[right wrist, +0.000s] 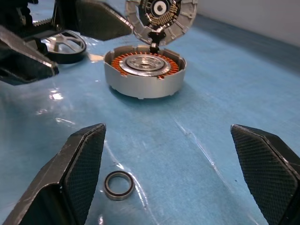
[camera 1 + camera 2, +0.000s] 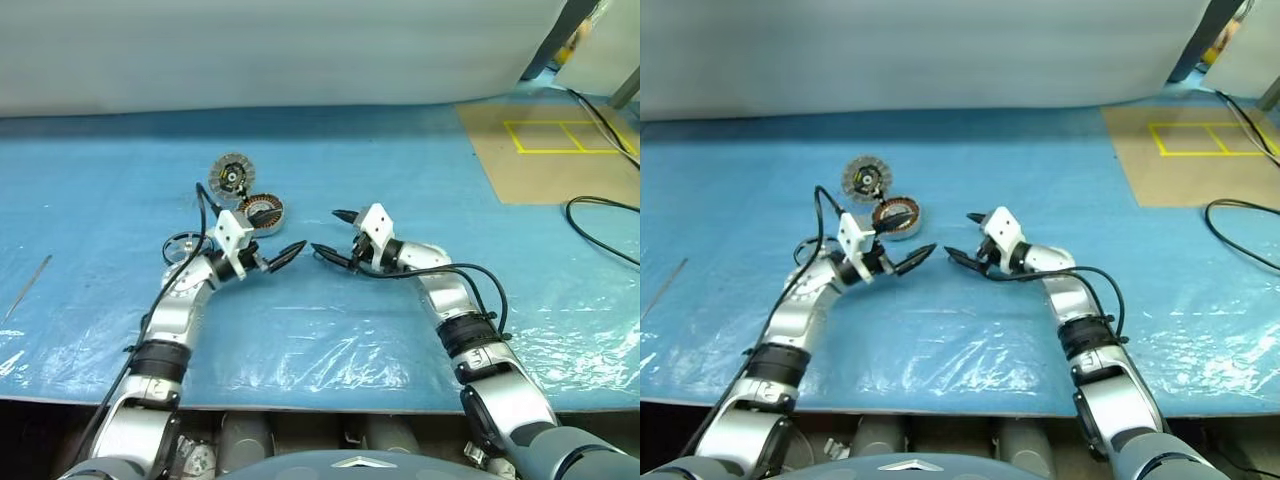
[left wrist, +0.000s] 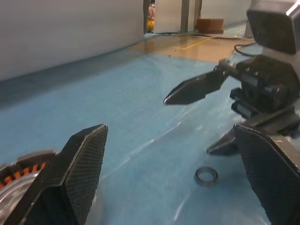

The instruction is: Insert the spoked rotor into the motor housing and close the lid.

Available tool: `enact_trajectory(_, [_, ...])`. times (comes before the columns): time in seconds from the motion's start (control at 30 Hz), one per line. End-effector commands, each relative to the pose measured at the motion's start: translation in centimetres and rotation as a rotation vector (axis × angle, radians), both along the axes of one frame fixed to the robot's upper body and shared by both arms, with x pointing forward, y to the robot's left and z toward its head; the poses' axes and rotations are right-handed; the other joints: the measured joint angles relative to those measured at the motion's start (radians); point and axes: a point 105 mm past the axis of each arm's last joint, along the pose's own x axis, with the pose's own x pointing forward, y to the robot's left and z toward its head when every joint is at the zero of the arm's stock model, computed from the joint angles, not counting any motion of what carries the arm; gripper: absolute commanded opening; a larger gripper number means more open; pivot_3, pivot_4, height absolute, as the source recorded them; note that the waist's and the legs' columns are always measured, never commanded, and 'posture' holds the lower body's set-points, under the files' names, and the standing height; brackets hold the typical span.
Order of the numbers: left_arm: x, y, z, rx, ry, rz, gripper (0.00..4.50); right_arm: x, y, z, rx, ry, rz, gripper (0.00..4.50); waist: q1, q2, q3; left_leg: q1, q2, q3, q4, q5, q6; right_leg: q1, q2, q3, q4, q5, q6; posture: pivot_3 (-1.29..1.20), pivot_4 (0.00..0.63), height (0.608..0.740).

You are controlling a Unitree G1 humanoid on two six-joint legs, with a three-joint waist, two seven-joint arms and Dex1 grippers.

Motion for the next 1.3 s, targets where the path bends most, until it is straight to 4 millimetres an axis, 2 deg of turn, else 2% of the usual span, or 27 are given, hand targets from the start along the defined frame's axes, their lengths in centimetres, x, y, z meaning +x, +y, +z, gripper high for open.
enact_trajectory(0.03, [-0.5, 1.7, 1.5, -0.007, -0.05, 0.033, 4.5, -0.7, 0.2, 2.4, 0.057, -0.033, 0.047, 4.46, 0.001, 0.0, 0.0, 0.0, 0.0, 0.0, 0.0, 0.0, 0.0, 0.0, 0.0, 0.0, 0.0, 0.0, 0.0, 0.0, 0.15, 0.74])
enact_trajectory(0.17, [-1.3, 3.8, 1.5, 0.003, -0.07, 0.093, 4.5, -1.4, 0.5, 3.2, 0.078, -0.026, 0.085, 4.46, 0.001, 0.0, 0.0, 0.001, 0.0, 0.0, 0.001, 0.0, 0.0, 0.0, 0.0, 0.0, -0.001, 0.0, 0.0, 0.0, 0.15, 0.74])
enact_trajectory(0.33, [-2.2, 4.7, 0.5, 0.045, -0.037, 0.108, 4.5, -2.4, 1.1, 3.6, 0.076, -0.01, 0.152, 4.46, 0.001, 0.0, 0.0, 0.001, 0.0, 0.0, 0.0, 0.0, 0.0, 0.0, 0.0, 0.0, -0.002, 0.0, 0.0, 0.0, 0.15, 0.74])
enact_trajectory(0.47, [-2.4, 5.2, 0.6, 0.039, -0.042, 0.118, 4.5, -2.5, 1.2, 3.6, 0.059, -0.005, 0.17, 4.46, 0.001, 0.0, 0.0, 0.001, 0.0, 0.0, 0.0, 0.0, 0.0, 0.0, 0.0, 0.0, -0.003, 0.0, 0.0, 0.0, 0.15, 0.74])
enact_trajectory(1.3, [-3.4, 5.4, -0.1, 0.042, -0.033, 0.155, 4.5, -2.5, 2.2, 3.6, 0.03, 0.013, 0.233, 4.46, 0.0, 0.0, 0.0, 0.001, 0.0, 0.0, 0.0, 0.0, 0.0, 0.0, 0.0, 0.0, -0.002, 0.0, 0.0, 0.0, 0.15, 0.74])
